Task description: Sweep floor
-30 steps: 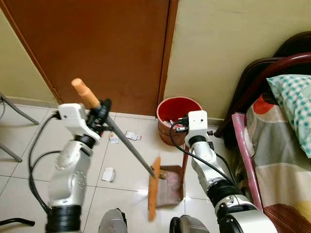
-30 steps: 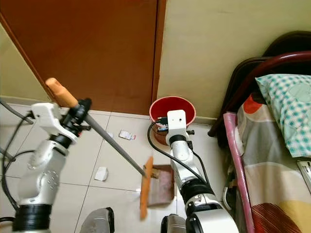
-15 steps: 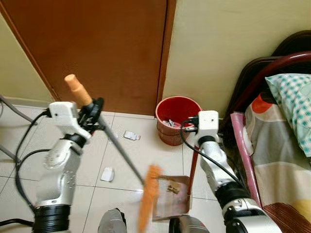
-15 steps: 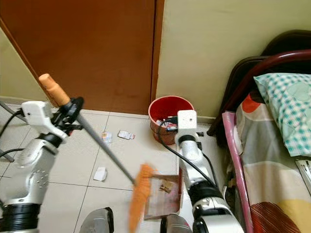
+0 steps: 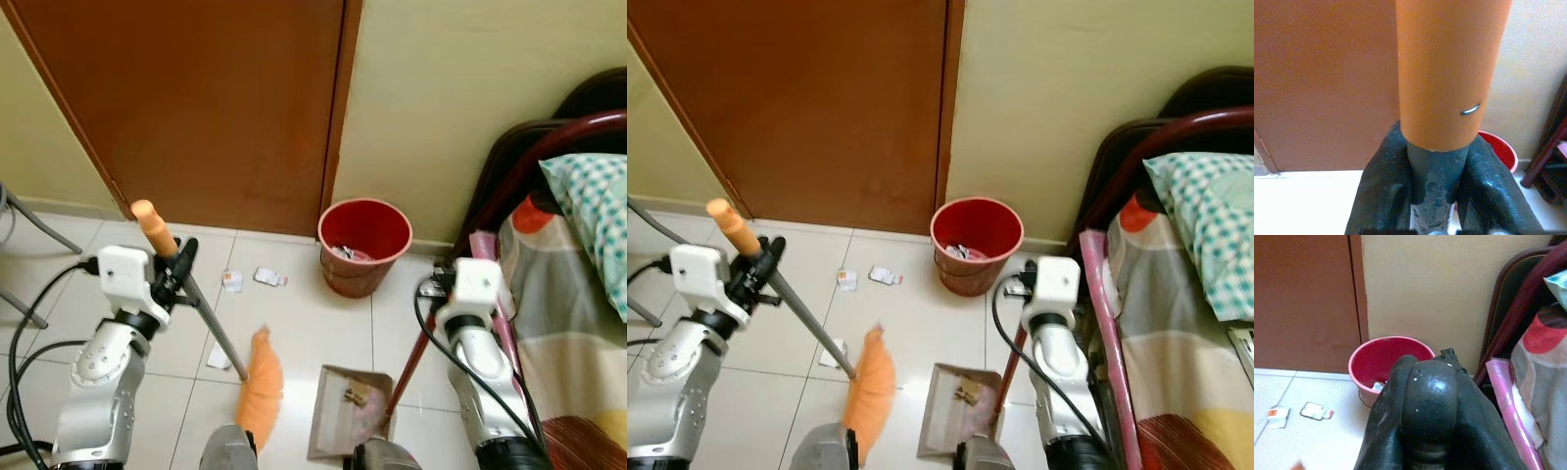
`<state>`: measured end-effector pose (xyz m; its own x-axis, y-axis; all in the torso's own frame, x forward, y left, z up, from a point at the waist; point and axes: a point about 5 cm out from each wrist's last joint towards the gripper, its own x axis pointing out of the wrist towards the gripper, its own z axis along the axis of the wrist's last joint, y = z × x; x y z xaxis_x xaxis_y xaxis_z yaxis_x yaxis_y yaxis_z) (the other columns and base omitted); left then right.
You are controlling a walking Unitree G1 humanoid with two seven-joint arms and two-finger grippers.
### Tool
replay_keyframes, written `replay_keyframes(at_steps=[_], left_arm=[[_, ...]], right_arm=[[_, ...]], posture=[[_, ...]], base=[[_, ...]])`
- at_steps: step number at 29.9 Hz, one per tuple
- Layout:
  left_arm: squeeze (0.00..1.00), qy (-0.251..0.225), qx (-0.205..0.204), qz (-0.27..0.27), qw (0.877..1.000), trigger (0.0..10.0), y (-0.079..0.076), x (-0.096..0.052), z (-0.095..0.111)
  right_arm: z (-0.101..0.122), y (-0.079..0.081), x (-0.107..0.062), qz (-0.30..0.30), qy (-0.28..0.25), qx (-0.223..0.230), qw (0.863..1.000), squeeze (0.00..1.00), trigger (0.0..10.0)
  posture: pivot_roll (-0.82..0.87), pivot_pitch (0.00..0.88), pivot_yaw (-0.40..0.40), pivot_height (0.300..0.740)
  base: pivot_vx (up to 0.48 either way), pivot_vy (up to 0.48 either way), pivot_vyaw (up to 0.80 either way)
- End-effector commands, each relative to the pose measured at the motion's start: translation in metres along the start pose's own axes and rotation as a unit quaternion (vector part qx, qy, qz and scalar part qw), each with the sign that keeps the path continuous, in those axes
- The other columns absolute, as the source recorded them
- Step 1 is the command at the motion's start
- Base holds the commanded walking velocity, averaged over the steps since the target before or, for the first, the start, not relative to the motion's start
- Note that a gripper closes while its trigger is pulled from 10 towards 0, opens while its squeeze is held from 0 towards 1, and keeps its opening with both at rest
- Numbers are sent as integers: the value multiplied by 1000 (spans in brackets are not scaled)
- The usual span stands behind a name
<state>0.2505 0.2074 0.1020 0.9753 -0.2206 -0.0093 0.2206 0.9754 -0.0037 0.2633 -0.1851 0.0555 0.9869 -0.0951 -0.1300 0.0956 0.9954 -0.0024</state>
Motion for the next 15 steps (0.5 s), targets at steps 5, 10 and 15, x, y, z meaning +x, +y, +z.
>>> replay_keyframes(at_steps=[5,10,15], left_arm=[[0,32,39,-16,999,10000,-9,-10,-19],[0,36,56,-42,997,10000,-20,-11,-24],[0,36,54,-37,997,10000,-20,-12,-26]], right_arm=[[-5,-13,-26,0,22,9,1000,0,10000],[-13,-27,-59,22,82,-9,996,0,10000],[-10,-36,-87,44,135,-19,990,0,10000]], posture=[[48,40,9,740],[30,55,-9,740],[19,78,-21,740]], base=[[0,0,0],[0,0,0],[0,0,0]])
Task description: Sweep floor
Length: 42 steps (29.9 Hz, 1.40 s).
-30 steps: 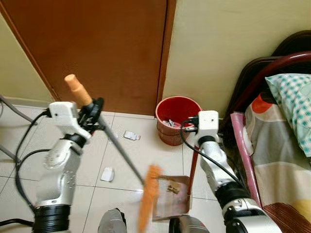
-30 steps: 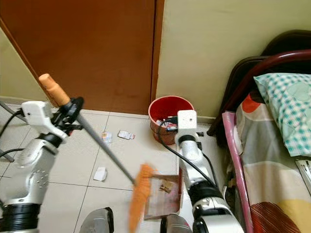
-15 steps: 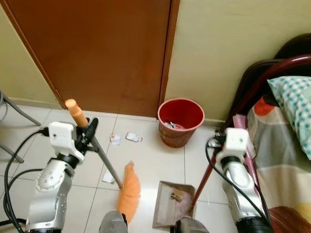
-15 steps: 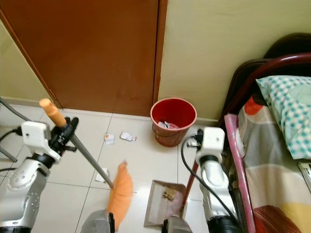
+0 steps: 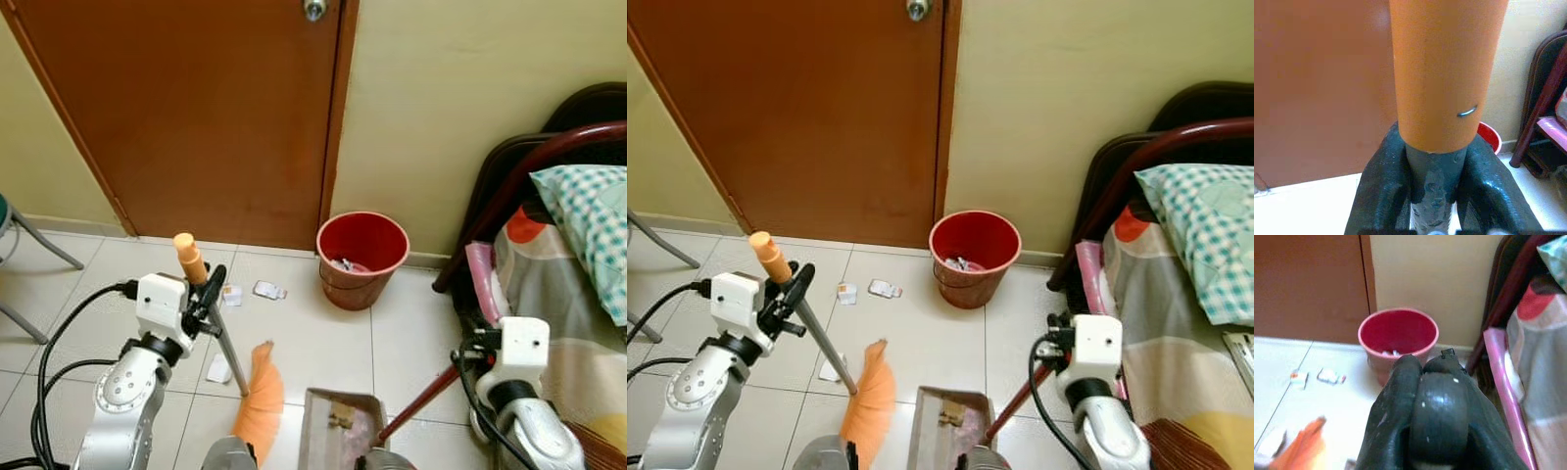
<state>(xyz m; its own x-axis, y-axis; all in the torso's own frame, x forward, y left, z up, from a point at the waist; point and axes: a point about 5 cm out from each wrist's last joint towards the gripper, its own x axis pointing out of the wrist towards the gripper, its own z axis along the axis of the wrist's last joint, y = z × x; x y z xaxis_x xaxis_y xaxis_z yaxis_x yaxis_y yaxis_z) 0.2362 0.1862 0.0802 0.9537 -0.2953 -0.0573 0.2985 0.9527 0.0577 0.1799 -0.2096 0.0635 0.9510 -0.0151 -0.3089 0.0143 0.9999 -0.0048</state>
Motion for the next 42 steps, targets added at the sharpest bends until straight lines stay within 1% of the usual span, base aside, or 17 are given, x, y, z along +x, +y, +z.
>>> replay_keyframes(at_steps=[1,5,8,10,11,13,14,15,16,18,19,20,21,22,25,33,42], left_arm=[[0,16,18,6,1000,10000,3,-4,-5],[0,19,13,6,1000,10000,1,-5,-8],[0,18,11,-4,1000,10000,-5,-3,-8],[0,18,11,-7,1000,10000,-6,-2,-8],[0,21,9,-9,1000,10000,-5,0,-9],[0,26,4,-5,1000,10000,-4,0,-11],[0,29,1,-4,1000,10000,-3,0,-12],[0,30,0,-4,1000,10000,-3,0,-13],[0,29,0,-4,1000,10000,-3,0,-13],[0,24,-1,4,1000,10000,-4,0,-12],[0,23,-1,8,1000,10000,-3,0,-12],[0,22,-1,11,1000,10000,-3,0,-12],[0,21,-1,19,1000,10000,-1,0,-12],[0,20,0,21,1000,10000,0,1,-12],[0,20,4,28,999,10000,4,3,-13],[0,28,15,64,997,10000,17,2,-18],[0,23,14,78,997,10000,20,8,-17]], right_arm=[[-9,-5,-17,20,70,-18,997,0,10000],[-8,-10,-27,29,106,-31,993,0,10000],[-3,-10,-21,43,113,-41,992,0,10000],[1,-9,-15,44,106,-45,992,0,10000],[7,-6,0,36,75,-52,995,0,10000],[12,-5,11,26,50,-37,998,0,10000],[14,-3,17,21,45,-21,999,0,1686],[14,-3,19,19,44,-14,999,0,1686],[15,-2,21,16,42,-7,999,0,0],[19,6,27,-1,18,14,1000,0,0],[18,10,27,-2,13,12,1000,0,627],[18,11,27,-3,11,11,1000,0,627],[18,18,29,-8,-2,16,1000,0,9255],[18,22,29,-5,-9,17,1000,0,10000],[14,33,35,1,-20,15,1000,0,10000],[29,24,50,-46,-63,42,996,0,10000],[71,33,74,-31,-131,66,989,0,10000]], posture=[[15,86,-25,740],[15,86,-25,740],[9,85,-22,740],[4,78,-2,740],[-7,75,20,740],[-11,76,28,740],[-10,69,30,740],[-10,69,30,740],[-10,69,30,740],[-1,60,17,740],[-1,60,17,740],[-1,60,17,740],[0,60,18,740],[-4,61,23,740],[-9,65,26,740],[-8,59,12,740],[-6,60,9,740]], base=[[0,0,0],[0,0,0],[0,0,0],[0,0,0],[0,0,0],[0,0,0],[0,0,0],[0,0,0],[0,0,0],[0,0,0],[0,0,0],[0,0,0],[0,0,0],[0,0,0],[0,0,0],[0,0,0],[0,0,0]])
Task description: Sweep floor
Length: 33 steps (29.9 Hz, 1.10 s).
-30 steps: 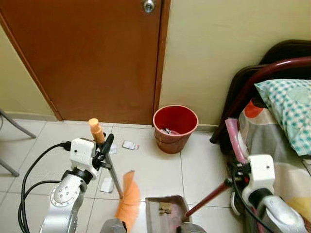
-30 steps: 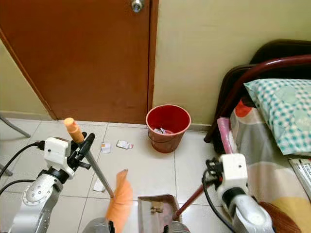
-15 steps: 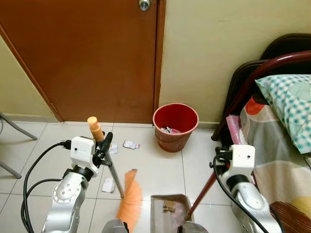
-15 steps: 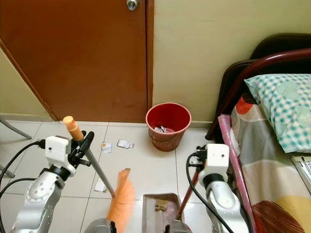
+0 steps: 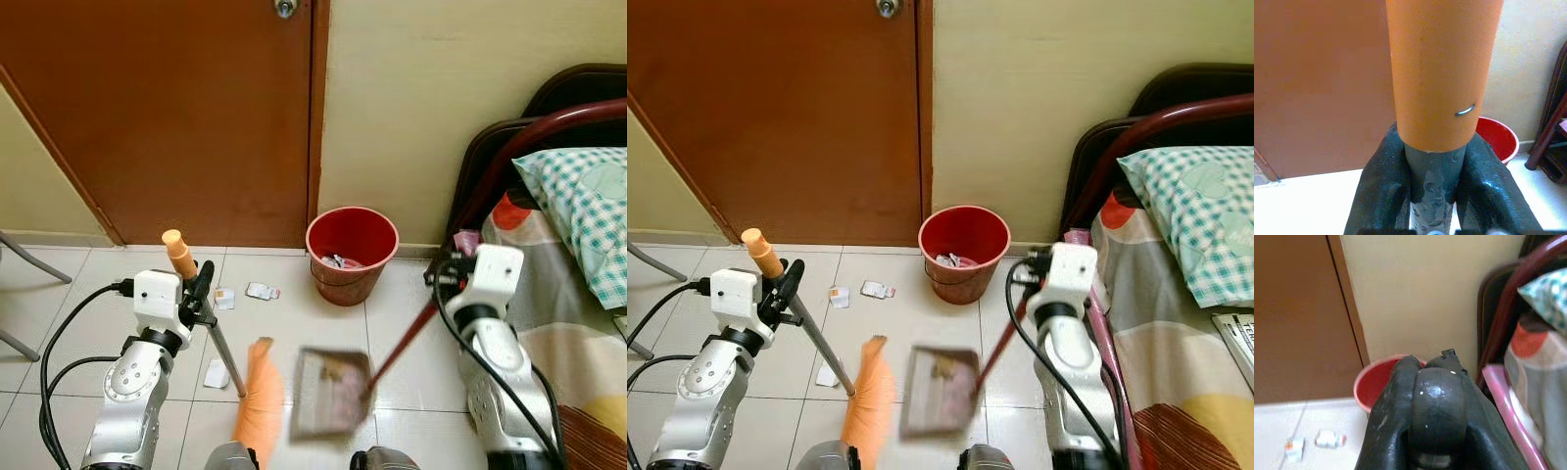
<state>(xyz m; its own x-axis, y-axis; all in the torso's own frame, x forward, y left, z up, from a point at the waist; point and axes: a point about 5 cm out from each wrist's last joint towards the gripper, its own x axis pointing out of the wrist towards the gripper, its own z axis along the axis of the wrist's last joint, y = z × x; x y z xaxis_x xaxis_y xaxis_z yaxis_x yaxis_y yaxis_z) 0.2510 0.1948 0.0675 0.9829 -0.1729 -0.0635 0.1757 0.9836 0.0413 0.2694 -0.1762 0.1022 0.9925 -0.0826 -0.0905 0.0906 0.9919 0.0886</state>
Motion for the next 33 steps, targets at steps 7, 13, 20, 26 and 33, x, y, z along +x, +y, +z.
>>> replay_keyframes(at_steps=[7,13,20,26,33], left_arm=[[0,19,28,11,999,10000,3,-1,-7],[0,23,26,8,999,10000,-1,-5,-10],[0,24,19,-12,999,10000,-12,-4,-11],[0,24,19,-28,999,10000,-17,1,-11],[0,23,19,-36,999,10000,-20,4,-10]], right_arm=[[22,14,18,24,-36,34,998,0,10000],[44,35,41,62,-67,39,995,0,10000],[80,51,64,81,-111,49,989,0,10000],[122,55,80,78,-166,68,981,0,10000],[160,45,86,62,-221,72,971,0,10000]], posture=[[9,60,1,740],[26,65,-9,740],[35,63,-13,740],[32,59,-9,740],[31,57,-11,740]], base=[[0,0,0],[0,0,0],[0,0,0],[0,0,0],[0,0,0]])
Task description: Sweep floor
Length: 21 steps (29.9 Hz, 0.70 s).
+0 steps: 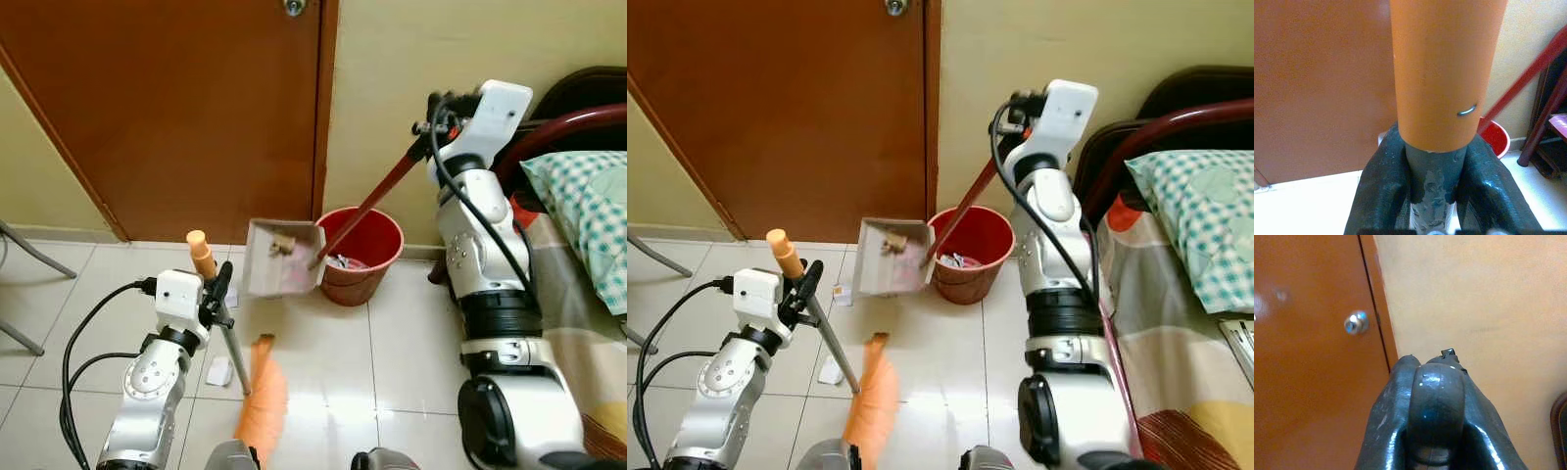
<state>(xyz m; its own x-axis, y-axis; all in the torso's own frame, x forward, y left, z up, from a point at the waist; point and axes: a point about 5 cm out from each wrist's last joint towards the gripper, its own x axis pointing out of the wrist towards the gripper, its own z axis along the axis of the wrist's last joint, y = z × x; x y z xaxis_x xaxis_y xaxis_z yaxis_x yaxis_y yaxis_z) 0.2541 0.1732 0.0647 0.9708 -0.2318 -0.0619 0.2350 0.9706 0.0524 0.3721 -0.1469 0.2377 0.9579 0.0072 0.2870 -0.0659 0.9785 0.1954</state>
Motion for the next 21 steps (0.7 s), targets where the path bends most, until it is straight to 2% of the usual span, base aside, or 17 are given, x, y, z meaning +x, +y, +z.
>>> replay_keyframes(at_steps=[1,7,10,11,14,17,18,21], left_arm=[[0,25,11,-9,1000,10000,0,-2,-8],[0,27,14,-11,999,10000,-1,-3,-9],[0,28,15,-13,999,10000,-1,-2,-9],[0,29,15,-14,999,10000,0,-1,-9],[0,29,17,-18,999,10000,-1,0,-9],[0,35,21,-20,999,10000,-3,2,-11],[0,36,21,-20,999,10000,-3,2,-11],[0,36,21,-21,999,10000,-5,2,-11]], right_arm=[[27,-5,7,-10,-54,4,998,0,10000],[62,-17,14,-18,-126,-28,991,0,10000],[80,-18,14,-9,-170,-73,983,0,10000],[85,-16,14,4,-185,-103,977,0,10000],[85,-11,11,22,-195,-150,969,0,10000],[78,-4,7,38,-195,-174,964,0,10000],[73,5,4,65,-199,-202,957,0,10000],[65,16,-2,99,-205,-243,943,0,10000]], posture=[[32,59,-13,740],[28,60,-15,740],[24,56,-12,740],[24,56,-12,740],[24,56,-12,740],[20,53,-11,740],[12,54,-12,740],[10,55,-13,740]], base=[[0,0,0],[0,0,0],[0,0,0],[0,0,0],[0,0,0],[0,0,0],[0,0,0],[0,0,0]])
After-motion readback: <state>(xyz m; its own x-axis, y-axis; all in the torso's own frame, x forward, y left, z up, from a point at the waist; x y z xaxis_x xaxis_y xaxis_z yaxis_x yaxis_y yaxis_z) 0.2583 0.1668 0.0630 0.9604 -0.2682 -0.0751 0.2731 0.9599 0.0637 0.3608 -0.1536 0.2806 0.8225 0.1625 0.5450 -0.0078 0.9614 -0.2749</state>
